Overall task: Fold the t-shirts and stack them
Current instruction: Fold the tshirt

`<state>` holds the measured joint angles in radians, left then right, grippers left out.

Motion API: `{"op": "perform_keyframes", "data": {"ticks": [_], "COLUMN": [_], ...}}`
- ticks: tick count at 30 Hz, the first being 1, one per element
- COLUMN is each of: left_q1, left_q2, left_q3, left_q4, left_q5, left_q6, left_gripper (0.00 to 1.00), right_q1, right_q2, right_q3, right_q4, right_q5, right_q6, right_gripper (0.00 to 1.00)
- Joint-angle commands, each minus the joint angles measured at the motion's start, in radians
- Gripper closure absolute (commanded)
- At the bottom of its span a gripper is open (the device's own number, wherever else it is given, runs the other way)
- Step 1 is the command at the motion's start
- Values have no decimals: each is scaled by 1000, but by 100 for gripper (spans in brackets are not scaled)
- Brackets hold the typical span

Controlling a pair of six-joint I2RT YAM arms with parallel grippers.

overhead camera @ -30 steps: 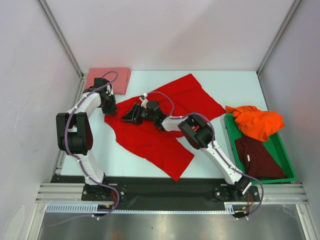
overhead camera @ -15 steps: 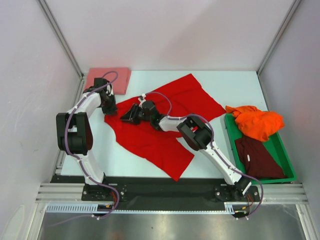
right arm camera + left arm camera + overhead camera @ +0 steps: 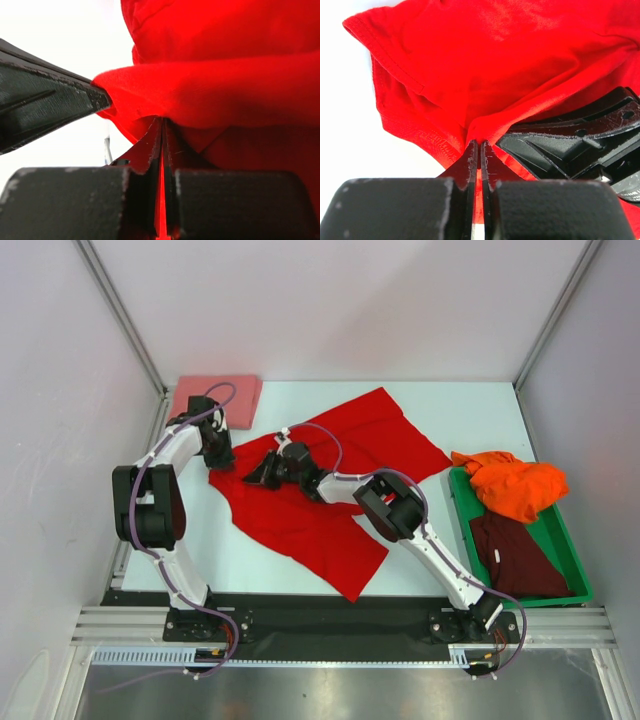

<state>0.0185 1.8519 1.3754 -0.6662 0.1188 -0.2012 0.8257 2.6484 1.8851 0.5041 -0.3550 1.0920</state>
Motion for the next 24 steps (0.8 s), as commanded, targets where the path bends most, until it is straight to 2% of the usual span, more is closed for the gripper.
{"op": "perform_keyframes", "data": {"ticks": [1,9,18,19,21,24], "left_q1": [5,3,0,1,1,0], "left_q2": [-40,-69,-43,-39,-33,-34], "left_q3": [-10,-38,-21,-6,7,16], "left_q4": [22,31,28,27,31,40], "left_q5": [10,16,7,7,5,-1], "left_q6": [9,11,8,5,-3,-13], "left_gripper": [95,94,94,95,95,95], "right_q1": [3,-3,-5,-10,-13,-13], "right_q2": [-76,-177,-203,-179,-151,-108], "right_q3": [-24,-110,-181,-176,-135,-104], "right_q4": [-91,-124,-32,0,-1,30], "right_q5": [11,19,10,-1,-16,-33], "right_q6": [-86,-121,-109,-103,-100,-90], "right_gripper": [100,100,100,92,82,78]}}
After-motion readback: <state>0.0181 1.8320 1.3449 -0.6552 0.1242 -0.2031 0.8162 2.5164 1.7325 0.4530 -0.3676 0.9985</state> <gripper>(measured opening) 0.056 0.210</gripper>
